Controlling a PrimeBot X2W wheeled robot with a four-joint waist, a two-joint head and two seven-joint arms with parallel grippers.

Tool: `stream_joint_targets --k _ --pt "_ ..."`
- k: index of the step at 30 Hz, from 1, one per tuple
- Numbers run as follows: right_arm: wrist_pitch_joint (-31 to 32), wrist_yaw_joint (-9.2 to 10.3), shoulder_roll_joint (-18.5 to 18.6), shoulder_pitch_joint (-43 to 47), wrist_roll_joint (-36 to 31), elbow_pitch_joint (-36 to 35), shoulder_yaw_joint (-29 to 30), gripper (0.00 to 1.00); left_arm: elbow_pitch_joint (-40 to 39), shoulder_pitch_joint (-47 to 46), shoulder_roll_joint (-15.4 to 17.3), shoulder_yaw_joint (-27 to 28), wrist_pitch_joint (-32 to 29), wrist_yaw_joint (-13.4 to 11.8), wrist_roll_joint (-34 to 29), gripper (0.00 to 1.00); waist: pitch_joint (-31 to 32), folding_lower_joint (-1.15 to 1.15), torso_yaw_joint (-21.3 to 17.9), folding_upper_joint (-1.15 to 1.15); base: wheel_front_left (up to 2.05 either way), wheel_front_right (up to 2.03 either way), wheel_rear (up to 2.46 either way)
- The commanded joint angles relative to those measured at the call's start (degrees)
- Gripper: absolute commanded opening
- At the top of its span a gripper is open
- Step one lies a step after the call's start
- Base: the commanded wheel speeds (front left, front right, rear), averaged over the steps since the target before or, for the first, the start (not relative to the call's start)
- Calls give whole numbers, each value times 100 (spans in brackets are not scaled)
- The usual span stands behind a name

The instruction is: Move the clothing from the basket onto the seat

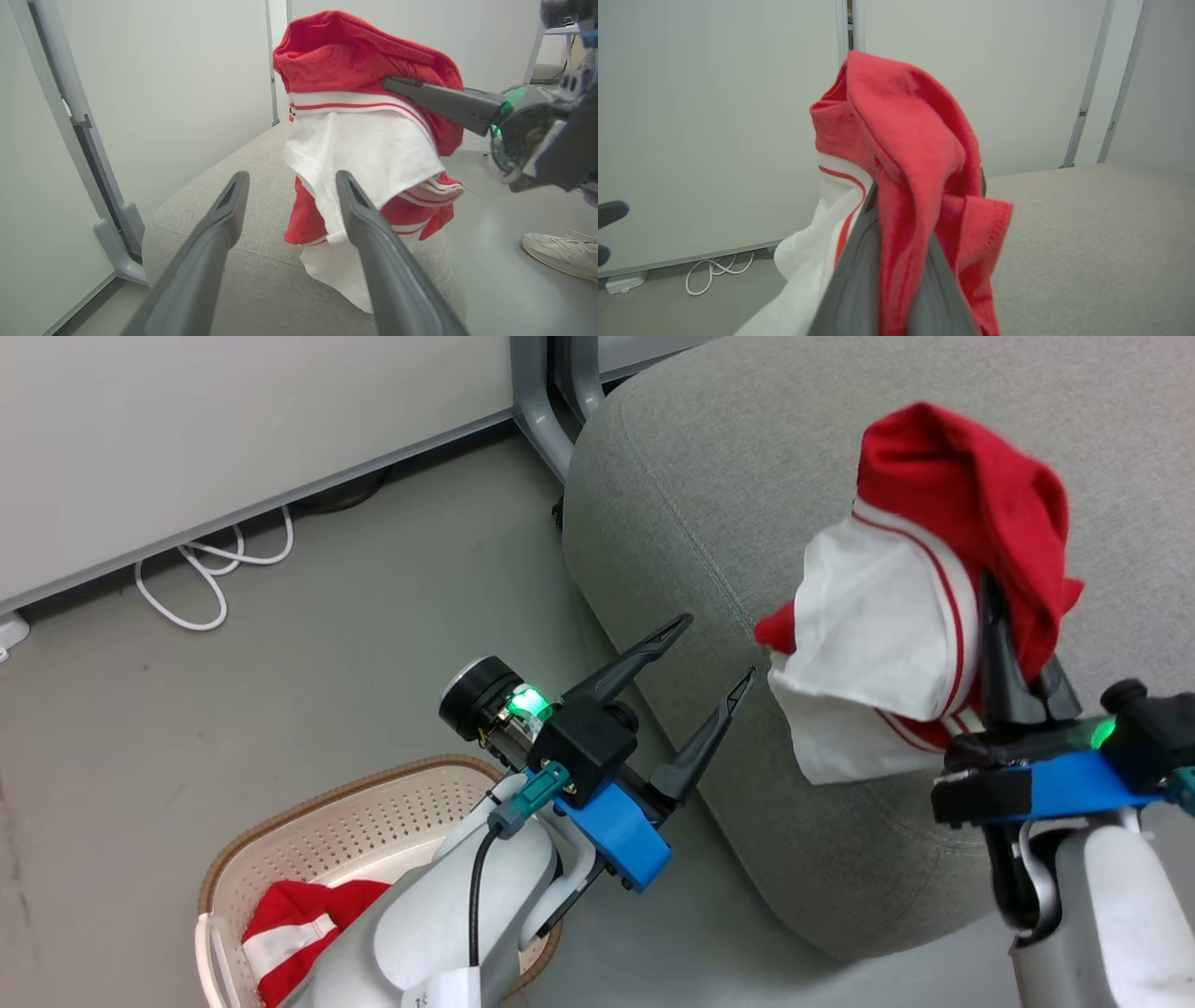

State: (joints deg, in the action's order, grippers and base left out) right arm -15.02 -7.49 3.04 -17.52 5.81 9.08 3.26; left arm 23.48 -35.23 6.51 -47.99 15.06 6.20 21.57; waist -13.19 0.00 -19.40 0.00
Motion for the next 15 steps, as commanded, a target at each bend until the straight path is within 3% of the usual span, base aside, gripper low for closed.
stream_joint_targets --k 1,8,15 --pt "-24 -1 -9 -247 14 -86 50 0 -21 -136 30 36 17 18 -62 100 -136 0 51 0 0 0 0" --pt "-24 -1 190 -1423 40 -330 558 0 -88 -510 43 -6 -21 5 -210 100 -880 0 229 0 0 0 0" --pt "-24 -1 581 -2709 34 -444 1483 0 -166 -971 29 -105 -84 25 -383 100 -1786 0 492 0 0 0 0"
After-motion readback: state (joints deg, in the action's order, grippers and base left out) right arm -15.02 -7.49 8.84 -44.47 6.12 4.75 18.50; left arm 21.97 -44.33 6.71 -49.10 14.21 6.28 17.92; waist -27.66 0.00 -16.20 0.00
